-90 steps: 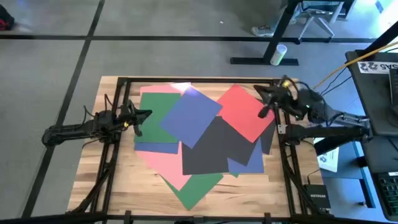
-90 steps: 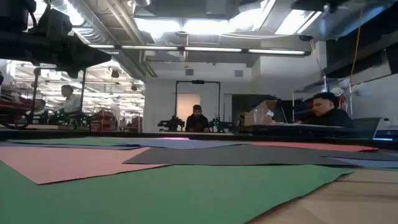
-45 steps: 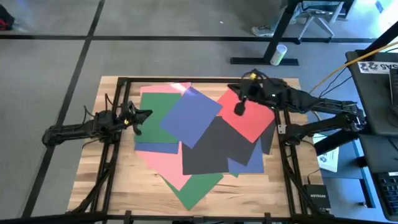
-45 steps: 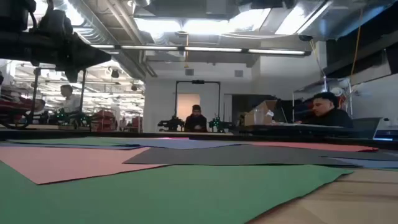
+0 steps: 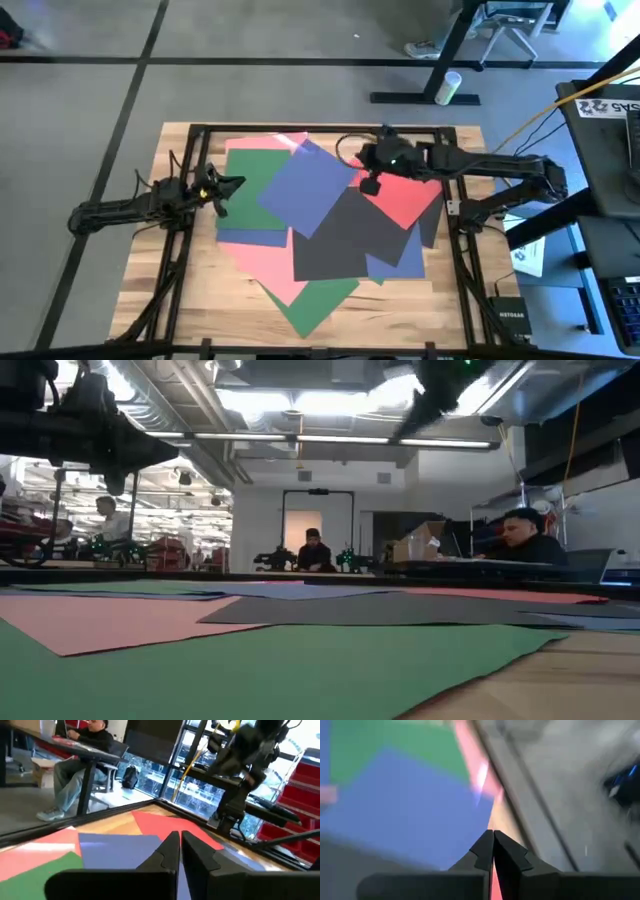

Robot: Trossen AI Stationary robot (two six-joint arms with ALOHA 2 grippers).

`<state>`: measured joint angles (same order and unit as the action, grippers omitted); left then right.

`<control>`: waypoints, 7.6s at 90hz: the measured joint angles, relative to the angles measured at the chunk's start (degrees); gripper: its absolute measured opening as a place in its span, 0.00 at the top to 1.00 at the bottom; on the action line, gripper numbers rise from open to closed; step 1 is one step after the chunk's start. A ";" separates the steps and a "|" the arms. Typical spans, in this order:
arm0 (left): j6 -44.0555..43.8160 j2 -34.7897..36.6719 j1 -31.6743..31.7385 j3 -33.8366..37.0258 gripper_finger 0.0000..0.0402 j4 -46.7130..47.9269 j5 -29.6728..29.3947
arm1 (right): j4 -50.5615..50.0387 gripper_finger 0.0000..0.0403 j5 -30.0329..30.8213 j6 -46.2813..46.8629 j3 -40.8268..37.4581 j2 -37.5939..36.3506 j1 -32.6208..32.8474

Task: Organize paper
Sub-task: Move the red paper to the bottom right of the table

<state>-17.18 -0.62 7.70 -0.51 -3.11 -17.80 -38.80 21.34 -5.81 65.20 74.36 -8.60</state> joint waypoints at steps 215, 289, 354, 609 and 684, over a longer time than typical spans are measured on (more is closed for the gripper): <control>3.64 -9.35 -0.22 -0.01 1.00 0.94 7.39 | -13.44 0.67 7.70 34.47 -27.37 15.05 37.51; 0.86 -11.39 -2.64 -0.01 1.00 -6.53 12.52 | -3.49 1.00 18.68 30.76 -25.02 14.99 32.54; 8.01 -52.00 -7.23 -19.53 1.00 -9.68 12.45 | -36.13 1.00 27.88 37.54 2.71 4.46 32.46; 28.34 -131.33 -2.14 -82.73 1.00 -3.20 23.56 | -51.13 1.00 50.46 53.11 9.04 -4.91 22.38; 29.81 -117.98 -2.07 -82.08 1.00 24.95 15.25 | -47.51 1.00 11.53 47.06 9.02 -4.93 22.68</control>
<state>12.62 -118.61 5.63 -82.59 21.84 -2.55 -86.31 32.88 41.26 74.22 69.43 14.07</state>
